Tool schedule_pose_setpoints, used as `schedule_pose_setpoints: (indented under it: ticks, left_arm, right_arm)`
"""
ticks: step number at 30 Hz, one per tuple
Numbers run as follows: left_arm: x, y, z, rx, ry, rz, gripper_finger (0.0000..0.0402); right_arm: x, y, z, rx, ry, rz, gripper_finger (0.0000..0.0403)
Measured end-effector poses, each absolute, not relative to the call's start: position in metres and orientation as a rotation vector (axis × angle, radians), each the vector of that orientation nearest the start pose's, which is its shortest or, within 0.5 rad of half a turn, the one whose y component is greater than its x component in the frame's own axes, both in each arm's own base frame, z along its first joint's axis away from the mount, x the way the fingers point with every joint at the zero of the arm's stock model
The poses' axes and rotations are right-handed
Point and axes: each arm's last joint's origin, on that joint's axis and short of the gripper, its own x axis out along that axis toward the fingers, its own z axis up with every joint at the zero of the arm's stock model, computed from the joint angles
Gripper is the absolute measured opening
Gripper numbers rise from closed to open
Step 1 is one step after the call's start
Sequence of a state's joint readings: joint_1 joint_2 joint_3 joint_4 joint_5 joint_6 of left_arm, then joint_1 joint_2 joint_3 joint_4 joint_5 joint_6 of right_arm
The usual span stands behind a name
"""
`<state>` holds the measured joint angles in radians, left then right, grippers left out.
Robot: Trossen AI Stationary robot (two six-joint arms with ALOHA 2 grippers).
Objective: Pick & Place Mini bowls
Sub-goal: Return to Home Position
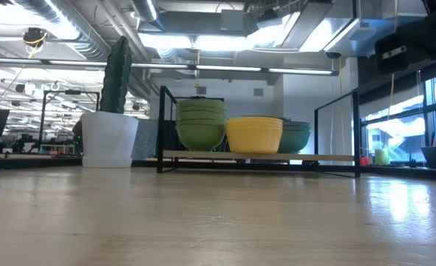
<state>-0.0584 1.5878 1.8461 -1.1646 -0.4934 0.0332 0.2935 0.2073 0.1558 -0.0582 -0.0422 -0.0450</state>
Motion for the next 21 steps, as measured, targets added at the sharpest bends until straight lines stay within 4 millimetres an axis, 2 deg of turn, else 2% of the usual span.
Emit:
schedule_pose_setpoints:
  ticks: [3, 6, 9, 12, 16, 19, 21]
  left_arm:
    - [0.261, -0.044, 0.438, 0.258, 0.708, 0.231, 0.0002]
    - [0.221, -0.073, 0.438, 0.218, 0.522, 0.113, 0.0002]
    - [0.192, -0.09, 0.41, 0.231, 0.344, 0.118, 0.0002]
    - [0.181, -0.096, 0.367, 0.322, 0.223, 0.177, 0.0002]
    - [0.184, -0.085, 0.315, 0.376, 0.122, 0.175, 0.0002]
    - [0.182, -0.07, 0.285, 0.44, 0.102, 0.042, 0.0002]
    - [0.177, -0.061, 0.276, 0.419, 0.036, -0.001, 0.0002]
  right_arm:
    - [0.101, 0.03, 0.198, -0.006, 0.078, 0.278, 0.0018]
    - [0.102, 0.03, 0.2, 0.003, 0.056, 0.273, 0.0005]
    - [0.102, 0.028, 0.207, 0.021, -0.013, 0.208, 0.0004]
    - [0.102, 0.026, 0.213, 0.022, -0.079, 0.13, 0.0003]
    - [0.1, 0.024, 0.218, -0.006, -0.137, 0.083, 0.0002]
    - [0.095, 0.022, 0.222, -0.014, -0.182, 0.07, 0.0002]
    - [0.09, 0.021, 0.224, -0.017, -0.209, 0.084, 0.0002]
